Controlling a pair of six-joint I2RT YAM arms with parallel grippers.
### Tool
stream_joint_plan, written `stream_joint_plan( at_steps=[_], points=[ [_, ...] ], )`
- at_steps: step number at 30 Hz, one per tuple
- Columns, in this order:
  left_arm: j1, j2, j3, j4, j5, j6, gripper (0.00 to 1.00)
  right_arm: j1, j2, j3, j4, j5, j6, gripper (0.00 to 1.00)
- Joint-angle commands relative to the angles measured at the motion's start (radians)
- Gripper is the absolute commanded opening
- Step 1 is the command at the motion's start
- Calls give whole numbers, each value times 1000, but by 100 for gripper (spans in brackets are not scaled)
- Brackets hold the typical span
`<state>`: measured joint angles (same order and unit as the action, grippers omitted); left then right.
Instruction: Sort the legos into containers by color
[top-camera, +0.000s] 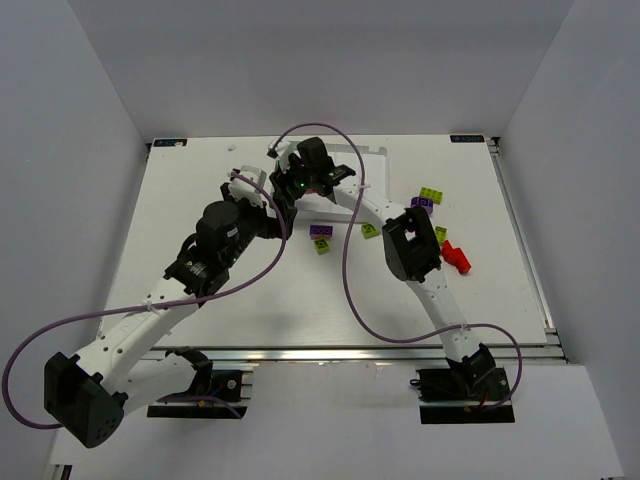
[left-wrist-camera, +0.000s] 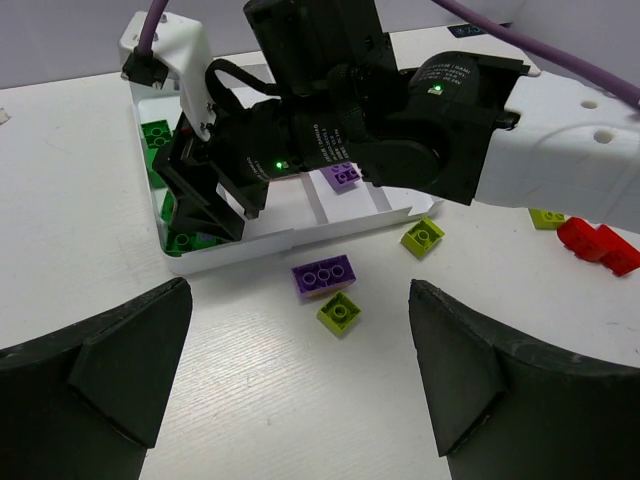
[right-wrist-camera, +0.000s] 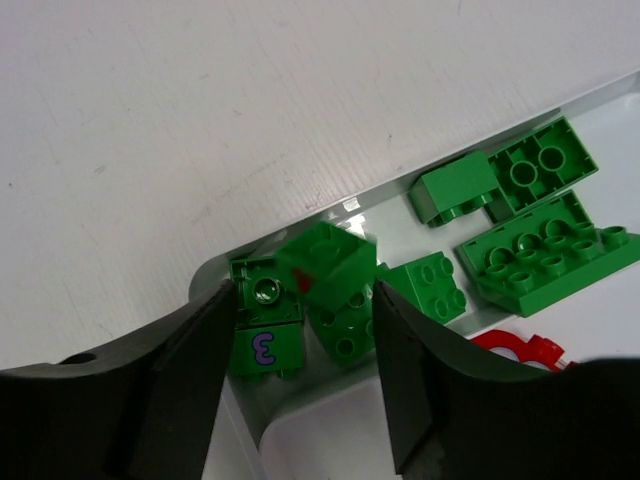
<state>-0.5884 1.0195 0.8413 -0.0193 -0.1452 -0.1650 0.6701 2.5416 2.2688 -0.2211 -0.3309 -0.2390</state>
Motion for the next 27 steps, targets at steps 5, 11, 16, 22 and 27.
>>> stream_joint_plan(
  at_steps=[5,11,16,22,27],
  points=[
    [-2,-24,-16,12,4,-4,98,3,-42,55,-1,3,-9,70],
    [-1,-35,-39,64,1,-76,98,-38,-395,-220,-77,-88,-39,57],
    [-1,-18,-45,90,82,-125,80,-176,-851,-758,22,-201,56,2],
    [-1,91,-10,56,144,-209,14,-300,-1255,-1155,12,-214,67,38],
    [-11,218,21,-16,119,-234,56,-389,-1454,-1344,-24,-151,81,81]
  ],
)
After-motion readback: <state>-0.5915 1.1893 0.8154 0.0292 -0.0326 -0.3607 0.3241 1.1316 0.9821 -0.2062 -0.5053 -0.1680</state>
